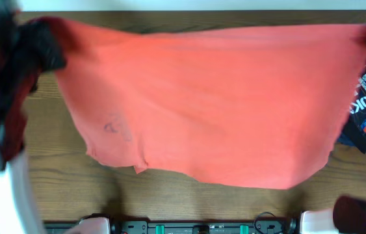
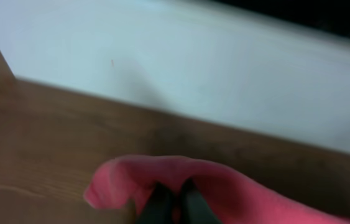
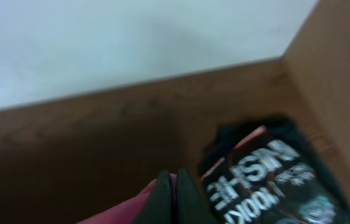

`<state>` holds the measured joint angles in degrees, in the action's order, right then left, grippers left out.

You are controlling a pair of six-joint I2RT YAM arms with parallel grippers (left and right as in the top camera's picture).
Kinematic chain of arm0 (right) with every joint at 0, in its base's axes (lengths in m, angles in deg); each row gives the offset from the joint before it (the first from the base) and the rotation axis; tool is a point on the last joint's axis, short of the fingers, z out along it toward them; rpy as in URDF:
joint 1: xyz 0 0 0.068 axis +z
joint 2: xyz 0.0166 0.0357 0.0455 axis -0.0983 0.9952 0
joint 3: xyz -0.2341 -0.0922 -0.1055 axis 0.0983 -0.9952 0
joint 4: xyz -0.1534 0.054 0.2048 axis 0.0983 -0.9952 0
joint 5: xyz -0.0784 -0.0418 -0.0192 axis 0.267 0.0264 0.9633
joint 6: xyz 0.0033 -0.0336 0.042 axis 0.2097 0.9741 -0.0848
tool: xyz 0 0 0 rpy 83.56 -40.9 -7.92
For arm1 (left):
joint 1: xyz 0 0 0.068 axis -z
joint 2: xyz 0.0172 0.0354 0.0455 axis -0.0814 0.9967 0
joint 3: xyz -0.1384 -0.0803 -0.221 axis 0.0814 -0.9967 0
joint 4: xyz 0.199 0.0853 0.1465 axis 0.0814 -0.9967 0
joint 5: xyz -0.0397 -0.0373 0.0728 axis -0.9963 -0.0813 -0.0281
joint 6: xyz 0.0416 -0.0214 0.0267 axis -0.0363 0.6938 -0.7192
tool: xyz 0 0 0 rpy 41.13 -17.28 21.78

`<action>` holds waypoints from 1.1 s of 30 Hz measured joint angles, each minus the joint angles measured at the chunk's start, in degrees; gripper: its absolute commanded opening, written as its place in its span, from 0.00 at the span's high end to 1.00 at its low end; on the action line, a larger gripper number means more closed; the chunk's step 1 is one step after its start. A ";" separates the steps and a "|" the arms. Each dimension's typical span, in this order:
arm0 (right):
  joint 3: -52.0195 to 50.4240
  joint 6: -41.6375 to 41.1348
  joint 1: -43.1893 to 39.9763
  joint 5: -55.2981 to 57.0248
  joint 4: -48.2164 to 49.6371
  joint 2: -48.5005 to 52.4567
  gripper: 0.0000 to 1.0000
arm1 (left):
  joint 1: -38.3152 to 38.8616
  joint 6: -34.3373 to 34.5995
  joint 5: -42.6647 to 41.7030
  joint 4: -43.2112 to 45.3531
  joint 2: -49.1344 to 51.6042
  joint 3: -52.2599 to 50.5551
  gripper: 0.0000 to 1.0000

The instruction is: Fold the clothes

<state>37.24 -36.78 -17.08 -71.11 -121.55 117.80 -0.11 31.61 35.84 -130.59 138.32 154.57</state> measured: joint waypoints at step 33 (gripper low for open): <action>13.09 -6.62 1.44 3.08 -6.60 19.52 0.99 | -1.29 -0.68 -14.19 -11.41 20.22 9.86 0.94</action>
<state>50.33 -43.40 -15.64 -68.03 -128.15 137.32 -1.40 30.94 21.66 -142.00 158.53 164.43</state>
